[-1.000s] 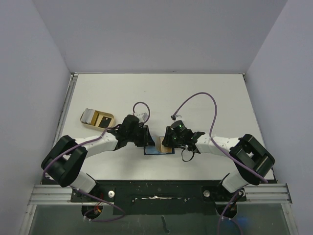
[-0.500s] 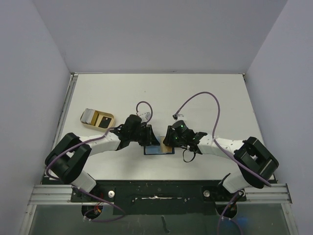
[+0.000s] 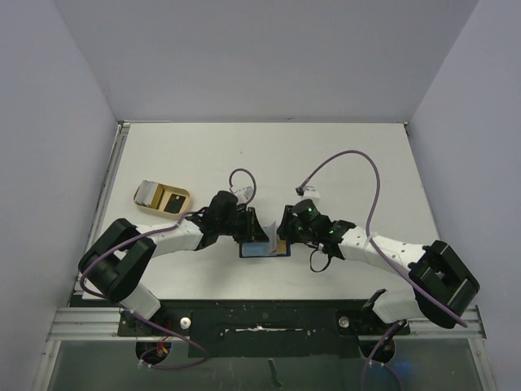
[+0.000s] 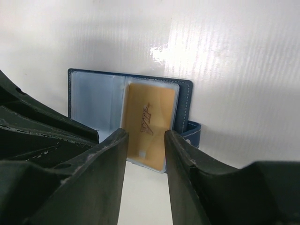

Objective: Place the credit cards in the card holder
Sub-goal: Turn over the card slot in the card holder, then pick up the credit card from the storage box.

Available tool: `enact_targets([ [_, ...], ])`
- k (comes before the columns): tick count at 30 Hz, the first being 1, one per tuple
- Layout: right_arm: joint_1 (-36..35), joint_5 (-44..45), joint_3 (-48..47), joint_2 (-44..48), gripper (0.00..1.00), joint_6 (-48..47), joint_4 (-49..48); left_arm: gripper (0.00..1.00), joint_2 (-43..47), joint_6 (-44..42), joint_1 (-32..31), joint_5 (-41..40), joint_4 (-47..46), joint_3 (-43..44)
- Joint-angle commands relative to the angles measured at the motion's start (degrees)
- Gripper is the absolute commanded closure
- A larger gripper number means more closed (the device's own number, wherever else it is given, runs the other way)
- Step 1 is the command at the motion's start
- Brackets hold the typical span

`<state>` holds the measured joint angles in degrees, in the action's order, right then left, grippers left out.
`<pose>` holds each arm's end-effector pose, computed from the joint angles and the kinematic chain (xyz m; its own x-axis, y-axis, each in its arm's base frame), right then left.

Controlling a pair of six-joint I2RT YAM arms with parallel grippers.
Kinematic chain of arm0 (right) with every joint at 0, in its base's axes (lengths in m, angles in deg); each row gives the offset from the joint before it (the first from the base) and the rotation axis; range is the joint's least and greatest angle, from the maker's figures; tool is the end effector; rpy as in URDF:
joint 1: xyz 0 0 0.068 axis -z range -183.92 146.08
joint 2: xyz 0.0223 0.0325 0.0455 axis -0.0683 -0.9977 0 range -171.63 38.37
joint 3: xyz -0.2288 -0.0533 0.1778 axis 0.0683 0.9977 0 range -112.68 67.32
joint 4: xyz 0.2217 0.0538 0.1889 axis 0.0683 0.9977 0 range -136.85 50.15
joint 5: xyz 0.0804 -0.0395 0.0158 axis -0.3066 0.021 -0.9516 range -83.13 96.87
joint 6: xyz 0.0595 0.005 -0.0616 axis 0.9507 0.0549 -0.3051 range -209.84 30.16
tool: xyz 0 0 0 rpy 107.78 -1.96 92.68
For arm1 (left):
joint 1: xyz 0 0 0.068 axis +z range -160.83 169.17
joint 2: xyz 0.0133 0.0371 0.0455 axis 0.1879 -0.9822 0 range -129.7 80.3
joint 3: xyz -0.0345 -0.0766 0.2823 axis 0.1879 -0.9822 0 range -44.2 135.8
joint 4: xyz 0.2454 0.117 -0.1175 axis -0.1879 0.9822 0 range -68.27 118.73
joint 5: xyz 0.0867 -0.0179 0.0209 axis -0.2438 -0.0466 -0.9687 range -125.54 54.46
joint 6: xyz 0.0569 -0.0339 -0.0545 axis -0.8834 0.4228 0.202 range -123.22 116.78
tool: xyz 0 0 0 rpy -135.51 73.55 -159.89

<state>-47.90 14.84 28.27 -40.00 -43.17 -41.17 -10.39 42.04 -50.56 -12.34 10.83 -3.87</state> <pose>0.2401 0.2172 0.1567 -0.7982 0.2309 -0.5564 -0.0534 0.8929 0.4471 0.2581 -0.2531 0.1300 -0.9275 -0.0780 -0.3656 0.2310 0.6493 -0.7246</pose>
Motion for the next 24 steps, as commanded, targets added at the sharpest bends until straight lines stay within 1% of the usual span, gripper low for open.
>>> enact_targets([
  [1, -0.6, 5.8, -0.7, 4.4, 0.59, -0.9, 2.8, 0.79, 1.2, -0.9, -0.2, -0.6, -2.3, 2.8],
  [3, -0.6, 6.5, -0.7, 5.8, 0.51, -0.9, 3.6, 0.76, 2.1, -2.4, -0.1, -1.9, 0.1, 3.6],
  [5, -0.6, 7.2, -0.8, 7.1, 0.45, -1.1, 4.3, 0.70, 3.2, -4.4, -0.1, -4.2, 3.7, 4.9],
  [6, -0.6, 7.4, -0.8, 7.9, 0.42, -1.3, 4.5, 0.66, 3.9, -5.6, 0.1, -5.7, 6.2, 5.8],
  [7, -0.6, 7.3, -0.9, 8.4, 0.40, -1.5, 4.7, 0.58, 4.6, -7.0, 0.1, -7.5, 8.7, 6.9],
  [8, -0.6, 7.2, -0.9, 8.9, 0.38, -1.8, 4.7, 0.54, 5.5, -8.8, 0.3, -9.3, 11.8, 7.9],
  [10, -0.6, 7.2, -1.0, 9.8, 0.35, -2.2, 4.8, 0.53, 6.8, -11.5, 0.9, -12.7, 16.3, 9.8],
  [11, -0.6, 7.2, -1.1, 10.2, 0.31, -2.5, 4.8, 0.52, 7.5, -12.8, 1.4, -14.8, 18.4, 11.1],
  [12, -0.6, 7.2, -1.2, 10.5, 0.27, -2.7, 4.9, 0.48, 8.1, -14.1, 2.1, -16.1, 20.9, 11.7],
  [13, -0.6, 7.1, -1.3, 10.8, 0.24, -2.9, 5.1, 0.39, 8.7, -15.4, 3.3, -18.4, 23.2, 13.1],
  [14, -0.6, 7.1, -1.4, 11.0, 0.22, -3.1, 5.2, 0.35, 9.5, -16.7, 4.6, -19.7, 25.3, 14.0],
  [19, -0.8, 6.8, -0.8, 12.9, 0.20, -3.6, 4.9, 0.33, 13.2, -22.9, 12.6, -25.6, 33.7, 18.3],
  [24, -0.8, 5.9, 0.0, 14.1, 0.20, -4.1, 4.0, 0.33, 15.3, -28.3, 21.8, -30.1, 38.1, 20.8],
])
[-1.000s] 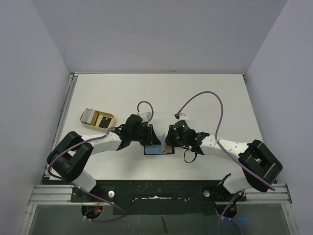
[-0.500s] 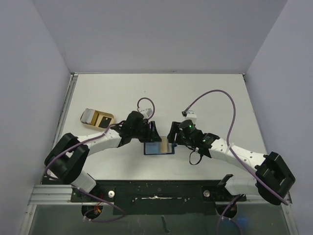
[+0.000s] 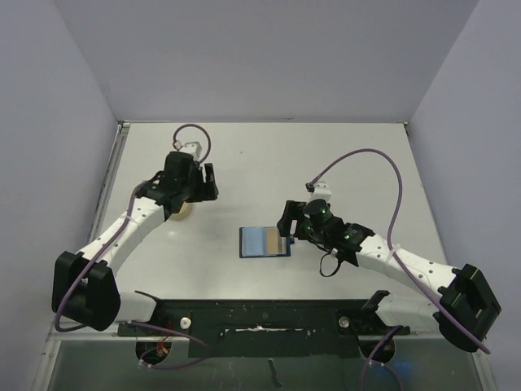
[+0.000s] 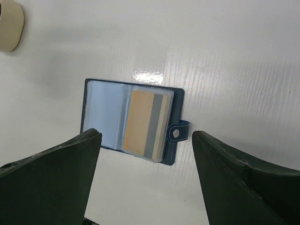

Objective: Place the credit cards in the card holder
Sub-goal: Pick up the credit card from the storage box.

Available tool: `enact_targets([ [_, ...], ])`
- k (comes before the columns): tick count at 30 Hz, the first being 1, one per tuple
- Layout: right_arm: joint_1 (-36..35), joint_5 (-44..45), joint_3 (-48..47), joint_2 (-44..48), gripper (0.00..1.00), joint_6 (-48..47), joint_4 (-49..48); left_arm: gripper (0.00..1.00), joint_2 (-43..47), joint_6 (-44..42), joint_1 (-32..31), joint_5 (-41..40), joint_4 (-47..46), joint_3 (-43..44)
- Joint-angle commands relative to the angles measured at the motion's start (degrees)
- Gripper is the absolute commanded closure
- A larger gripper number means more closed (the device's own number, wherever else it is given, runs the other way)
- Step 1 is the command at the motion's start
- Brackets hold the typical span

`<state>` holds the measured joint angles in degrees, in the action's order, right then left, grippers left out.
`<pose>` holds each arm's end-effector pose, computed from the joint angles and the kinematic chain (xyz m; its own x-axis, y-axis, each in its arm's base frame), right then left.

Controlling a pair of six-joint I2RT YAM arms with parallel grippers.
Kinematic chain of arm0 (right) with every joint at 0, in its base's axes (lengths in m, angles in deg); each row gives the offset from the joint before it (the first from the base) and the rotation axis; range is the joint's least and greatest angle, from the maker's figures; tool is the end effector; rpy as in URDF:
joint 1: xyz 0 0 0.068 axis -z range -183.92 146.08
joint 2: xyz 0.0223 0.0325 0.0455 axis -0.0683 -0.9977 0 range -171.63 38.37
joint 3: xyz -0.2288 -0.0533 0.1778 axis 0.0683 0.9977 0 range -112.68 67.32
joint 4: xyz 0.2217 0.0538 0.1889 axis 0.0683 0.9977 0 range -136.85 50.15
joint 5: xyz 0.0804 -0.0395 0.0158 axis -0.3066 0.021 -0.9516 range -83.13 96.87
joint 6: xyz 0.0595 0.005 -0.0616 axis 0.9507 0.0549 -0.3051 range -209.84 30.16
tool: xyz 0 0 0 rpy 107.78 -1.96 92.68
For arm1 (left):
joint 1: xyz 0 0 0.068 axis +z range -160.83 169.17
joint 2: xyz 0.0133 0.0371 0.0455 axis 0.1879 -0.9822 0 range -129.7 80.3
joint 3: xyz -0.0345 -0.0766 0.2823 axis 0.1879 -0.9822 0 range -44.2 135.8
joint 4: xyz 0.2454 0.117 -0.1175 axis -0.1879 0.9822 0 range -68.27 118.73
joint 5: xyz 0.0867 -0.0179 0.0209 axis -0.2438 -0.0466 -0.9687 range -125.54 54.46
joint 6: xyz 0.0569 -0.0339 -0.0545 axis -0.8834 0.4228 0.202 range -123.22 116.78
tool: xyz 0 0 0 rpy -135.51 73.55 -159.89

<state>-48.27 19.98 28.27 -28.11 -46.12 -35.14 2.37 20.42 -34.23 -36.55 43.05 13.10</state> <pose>0.2250 0.1961 0.2064 -0.7099 0.2474 -0.6594 -0.0892 0.8972 0.4326 0.3275 -0.1402 0.2505 -0.7165 -0.1268 -0.6860 0.1068 0.9518 -0.2874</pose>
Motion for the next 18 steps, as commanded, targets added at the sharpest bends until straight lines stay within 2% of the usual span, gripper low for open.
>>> enact_targets([
  [1, -0.5, 0.5, 0.4, 2.4, 0.20, -1.3, -2.5, 0.33, 2.5, -7.5, 7.1, -6.9, 6.5, 4.5],
  [8, -0.4, -1.2, 1.2, 2.5, 0.20, -2.3, -3.8, 0.38, 0.5, -13.5, 15.0, -14.8, 8.2, 5.7],
  [18, -0.4, -1.9, 1.6, 3.2, 0.20, -3.3, -4.2, 0.44, -8.3, -19.4, 17.3, -24.6, 6.8, 8.1],
])
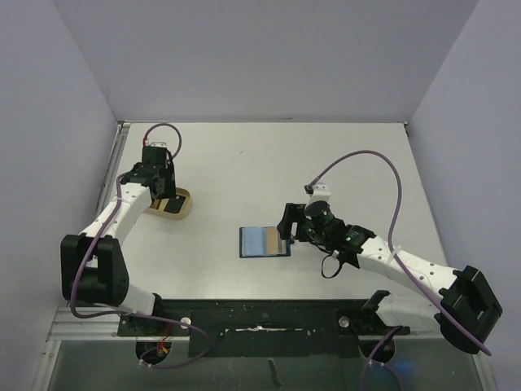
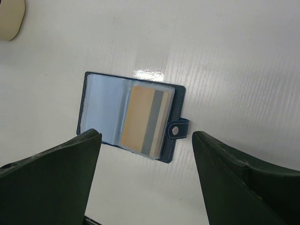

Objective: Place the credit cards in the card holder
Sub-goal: Pick up the credit card from the storage box.

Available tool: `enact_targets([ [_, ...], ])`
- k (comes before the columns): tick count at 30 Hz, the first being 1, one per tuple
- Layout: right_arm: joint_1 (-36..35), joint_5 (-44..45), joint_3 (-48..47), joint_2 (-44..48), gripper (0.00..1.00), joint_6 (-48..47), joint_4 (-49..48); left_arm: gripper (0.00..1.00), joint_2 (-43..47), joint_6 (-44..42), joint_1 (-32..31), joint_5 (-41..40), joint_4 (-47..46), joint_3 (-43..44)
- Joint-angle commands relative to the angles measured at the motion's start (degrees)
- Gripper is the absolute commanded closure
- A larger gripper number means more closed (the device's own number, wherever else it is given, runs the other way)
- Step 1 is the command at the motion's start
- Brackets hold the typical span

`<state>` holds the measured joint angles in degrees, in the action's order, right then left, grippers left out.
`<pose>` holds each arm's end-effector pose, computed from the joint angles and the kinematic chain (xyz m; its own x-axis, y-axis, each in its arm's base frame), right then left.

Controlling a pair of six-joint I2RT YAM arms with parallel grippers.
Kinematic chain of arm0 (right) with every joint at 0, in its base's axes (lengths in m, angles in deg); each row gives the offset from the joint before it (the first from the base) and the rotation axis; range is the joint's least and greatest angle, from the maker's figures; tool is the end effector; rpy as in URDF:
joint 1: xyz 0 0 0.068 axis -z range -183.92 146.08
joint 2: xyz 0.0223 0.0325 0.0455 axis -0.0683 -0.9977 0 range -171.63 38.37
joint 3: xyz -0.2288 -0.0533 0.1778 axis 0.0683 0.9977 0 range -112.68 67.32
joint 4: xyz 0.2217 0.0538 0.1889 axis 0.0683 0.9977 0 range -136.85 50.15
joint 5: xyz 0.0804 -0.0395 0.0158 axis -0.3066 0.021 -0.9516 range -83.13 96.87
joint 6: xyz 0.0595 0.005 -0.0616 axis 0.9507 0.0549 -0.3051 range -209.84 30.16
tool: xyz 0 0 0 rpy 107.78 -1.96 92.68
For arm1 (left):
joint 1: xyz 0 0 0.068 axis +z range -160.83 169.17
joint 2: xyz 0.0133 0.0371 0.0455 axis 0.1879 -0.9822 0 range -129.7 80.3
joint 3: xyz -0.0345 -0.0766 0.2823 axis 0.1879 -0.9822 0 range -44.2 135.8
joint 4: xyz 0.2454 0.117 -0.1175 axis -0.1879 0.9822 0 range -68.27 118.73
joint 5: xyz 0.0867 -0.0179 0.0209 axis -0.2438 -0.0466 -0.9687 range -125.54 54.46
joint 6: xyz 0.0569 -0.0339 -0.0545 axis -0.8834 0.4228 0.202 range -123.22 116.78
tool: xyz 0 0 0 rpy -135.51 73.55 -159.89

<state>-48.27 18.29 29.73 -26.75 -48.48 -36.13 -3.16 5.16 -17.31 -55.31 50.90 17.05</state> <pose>0.2203 0.1945 0.2046 -0.7117 0.2101 -0.6704 -0.1383 0.8936 0.4270 0.3622 -0.0153 0.2337 -0.7530 -0.0525 -0.6560 -0.2156 0.9615 0.1705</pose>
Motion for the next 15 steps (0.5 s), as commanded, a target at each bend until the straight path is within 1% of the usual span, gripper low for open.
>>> enact_targets([
  [1, -0.4, -0.2, 0.3, 1.9, 0.20, -0.9, -3.2, 0.44, -4.2, -4.8, 0.4, -7.0, -0.8, 4.6],
  [5, -0.4, -0.4, 0.8, 2.4, 0.20, -0.7, -3.4, 0.44, -8.1, -6.1, 0.4, -8.0, -0.6, 6.7],
  [8, -0.4, -0.5, 0.8, 2.6, 0.20, -0.8, -3.3, 0.44, -10.9, -6.3, 0.5, -10.3, -0.7, 7.8],
  [10, -0.4, -0.4, 0.8, 2.7, 0.20, -0.9, -3.0, 0.45, -12.2, -6.3, 0.6, -12.1, -0.3, 8.6],
  [15, -0.3, -0.6, 1.2, 2.7, 0.20, -0.8, -3.8, 0.45, -14.4, -7.7, 0.6, -13.5, -0.9, 9.6],
])
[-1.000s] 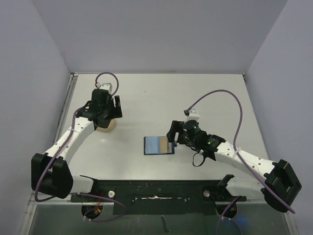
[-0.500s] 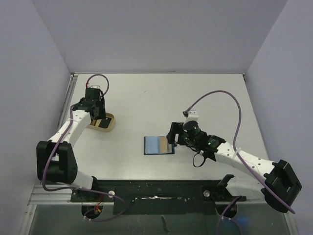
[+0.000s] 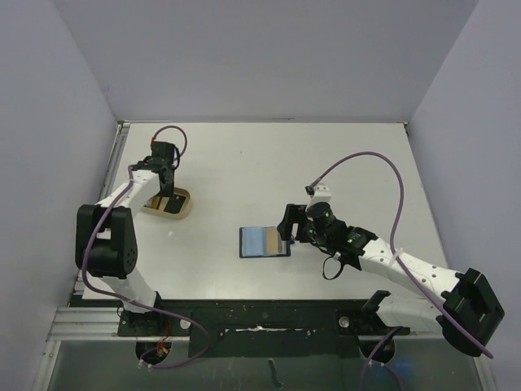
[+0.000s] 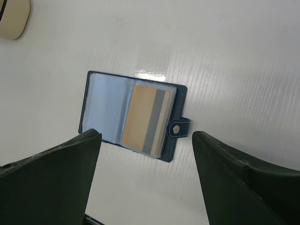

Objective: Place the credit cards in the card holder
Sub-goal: Pick up the credit card from the storage box.

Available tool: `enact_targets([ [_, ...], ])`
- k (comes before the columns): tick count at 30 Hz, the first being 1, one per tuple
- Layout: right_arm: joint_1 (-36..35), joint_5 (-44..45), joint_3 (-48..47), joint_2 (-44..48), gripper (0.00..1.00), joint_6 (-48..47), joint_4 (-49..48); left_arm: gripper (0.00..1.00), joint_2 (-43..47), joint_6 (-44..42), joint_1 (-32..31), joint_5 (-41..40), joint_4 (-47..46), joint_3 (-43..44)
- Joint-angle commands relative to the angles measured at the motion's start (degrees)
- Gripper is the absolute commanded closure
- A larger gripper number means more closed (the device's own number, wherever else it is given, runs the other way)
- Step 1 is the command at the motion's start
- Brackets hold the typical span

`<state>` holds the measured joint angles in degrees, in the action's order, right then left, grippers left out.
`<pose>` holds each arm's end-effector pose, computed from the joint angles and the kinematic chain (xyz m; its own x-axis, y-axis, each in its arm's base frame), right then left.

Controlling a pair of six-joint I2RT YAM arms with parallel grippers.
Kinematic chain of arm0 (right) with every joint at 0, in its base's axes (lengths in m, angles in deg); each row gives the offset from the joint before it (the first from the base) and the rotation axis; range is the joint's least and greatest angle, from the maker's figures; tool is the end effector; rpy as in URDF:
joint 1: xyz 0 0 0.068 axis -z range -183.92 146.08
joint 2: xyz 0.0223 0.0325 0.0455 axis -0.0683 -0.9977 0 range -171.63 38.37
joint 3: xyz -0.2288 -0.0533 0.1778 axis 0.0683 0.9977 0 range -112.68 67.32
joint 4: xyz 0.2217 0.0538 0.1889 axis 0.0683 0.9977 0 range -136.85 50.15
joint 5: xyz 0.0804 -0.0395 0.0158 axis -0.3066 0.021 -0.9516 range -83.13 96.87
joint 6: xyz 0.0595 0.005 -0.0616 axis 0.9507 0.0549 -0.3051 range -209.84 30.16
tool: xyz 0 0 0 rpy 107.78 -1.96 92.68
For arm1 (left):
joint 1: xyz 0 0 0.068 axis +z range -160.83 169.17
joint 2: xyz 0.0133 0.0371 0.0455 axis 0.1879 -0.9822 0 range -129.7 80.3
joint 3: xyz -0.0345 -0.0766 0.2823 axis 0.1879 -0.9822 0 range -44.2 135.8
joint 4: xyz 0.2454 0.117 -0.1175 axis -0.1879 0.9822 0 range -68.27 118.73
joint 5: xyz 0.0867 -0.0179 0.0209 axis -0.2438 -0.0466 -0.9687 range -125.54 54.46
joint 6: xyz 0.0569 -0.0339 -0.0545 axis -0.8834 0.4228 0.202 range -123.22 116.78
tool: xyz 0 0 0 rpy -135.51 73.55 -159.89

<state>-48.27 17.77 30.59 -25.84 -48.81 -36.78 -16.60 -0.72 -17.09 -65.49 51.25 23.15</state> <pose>0.2178 0.1930 0.2043 -0.7091 0.2083 -0.6737 -0.1509 0.8884 0.4336 0.4026 -0.0061 0.1914 -0.8449 0.0547 -0.5321 -0.1976 0.8925 0.4054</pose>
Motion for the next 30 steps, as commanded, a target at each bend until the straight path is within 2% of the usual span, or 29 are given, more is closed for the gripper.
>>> enact_targets([
  [1, -0.3, -0.1, 0.3, 1.7, 0.20, -0.4, -3.2, 0.45, -1.6, -1.8, 0.4, -3.5, -0.8, 4.0],
  [14, 0.0, 0.1, 0.0, 1.3, 0.19, -0.9, -2.7, 0.48, -6.4, -2.2, 0.5, -4.6, 0.1, 6.0],
  [30, 0.5, -0.2, 0.1, 1.9, 0.19, -1.1, -2.3, 0.66, -5.9, -2.3, 0.5, -6.1, 0.9, 6.6],
])
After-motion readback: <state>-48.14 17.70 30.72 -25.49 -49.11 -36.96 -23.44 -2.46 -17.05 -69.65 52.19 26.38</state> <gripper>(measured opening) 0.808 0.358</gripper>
